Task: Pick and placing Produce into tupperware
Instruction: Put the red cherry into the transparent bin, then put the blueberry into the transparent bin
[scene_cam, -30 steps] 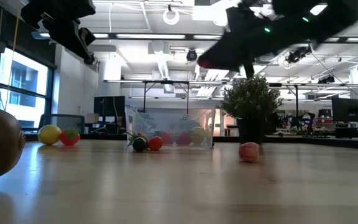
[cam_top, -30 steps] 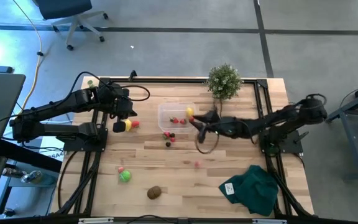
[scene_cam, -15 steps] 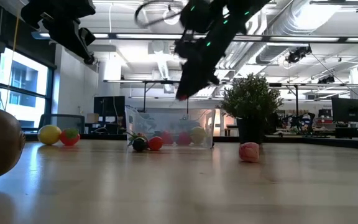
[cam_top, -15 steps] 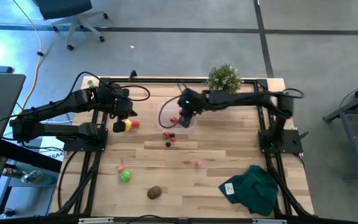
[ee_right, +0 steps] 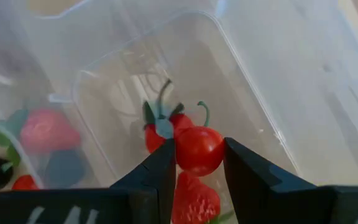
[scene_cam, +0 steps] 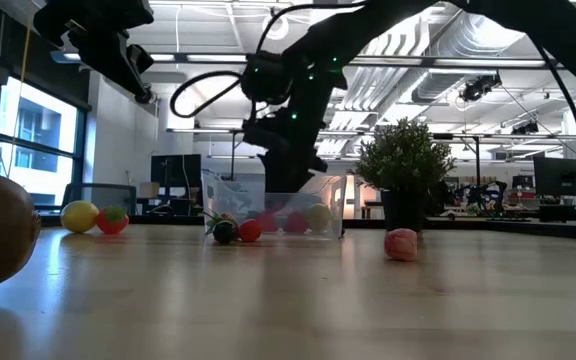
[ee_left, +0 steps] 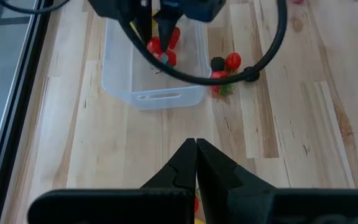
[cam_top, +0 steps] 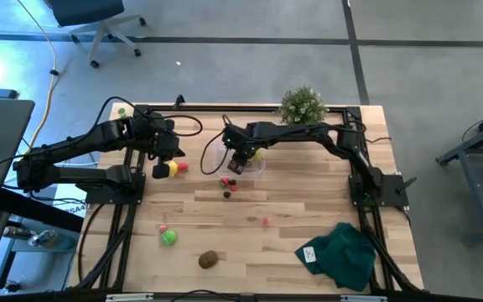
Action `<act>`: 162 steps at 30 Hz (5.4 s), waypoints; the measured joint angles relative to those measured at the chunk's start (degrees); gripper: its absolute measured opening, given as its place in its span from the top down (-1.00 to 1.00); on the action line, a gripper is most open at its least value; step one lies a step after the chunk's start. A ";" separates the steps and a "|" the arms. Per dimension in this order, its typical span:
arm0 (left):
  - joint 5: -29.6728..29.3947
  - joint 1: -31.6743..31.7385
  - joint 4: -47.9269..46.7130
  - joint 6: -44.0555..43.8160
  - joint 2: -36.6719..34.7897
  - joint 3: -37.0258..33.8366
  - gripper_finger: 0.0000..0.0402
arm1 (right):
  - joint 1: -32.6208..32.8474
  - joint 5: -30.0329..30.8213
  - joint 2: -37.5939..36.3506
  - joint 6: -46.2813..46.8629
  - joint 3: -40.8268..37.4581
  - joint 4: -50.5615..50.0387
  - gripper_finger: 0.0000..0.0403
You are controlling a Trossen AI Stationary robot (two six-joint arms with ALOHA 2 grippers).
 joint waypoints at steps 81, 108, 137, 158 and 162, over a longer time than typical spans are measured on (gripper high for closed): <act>0.01 0.00 0.00 0.00 0.00 0.00 0.99 | -5.36 -1.64 -43.39 -14.00 -86.21 88.62 0.38; 0.02 -0.01 0.00 0.00 0.00 0.02 0.99 | -9.62 -7.96 -21.24 -17.68 -72.84 88.13 0.38; 0.00 -0.02 0.00 0.00 0.00 0.02 0.99 | -9.46 -10.10 -21.31 -21.99 -69.31 81.34 0.38; 0.02 0.00 0.00 0.00 0.00 0.02 0.99 | -9.49 -11.06 -21.33 -22.34 -66.66 75.50 0.39; 0.02 0.00 0.00 0.00 0.00 0.01 0.99 | -9.49 -11.23 -21.33 -22.34 -66.66 75.43 0.39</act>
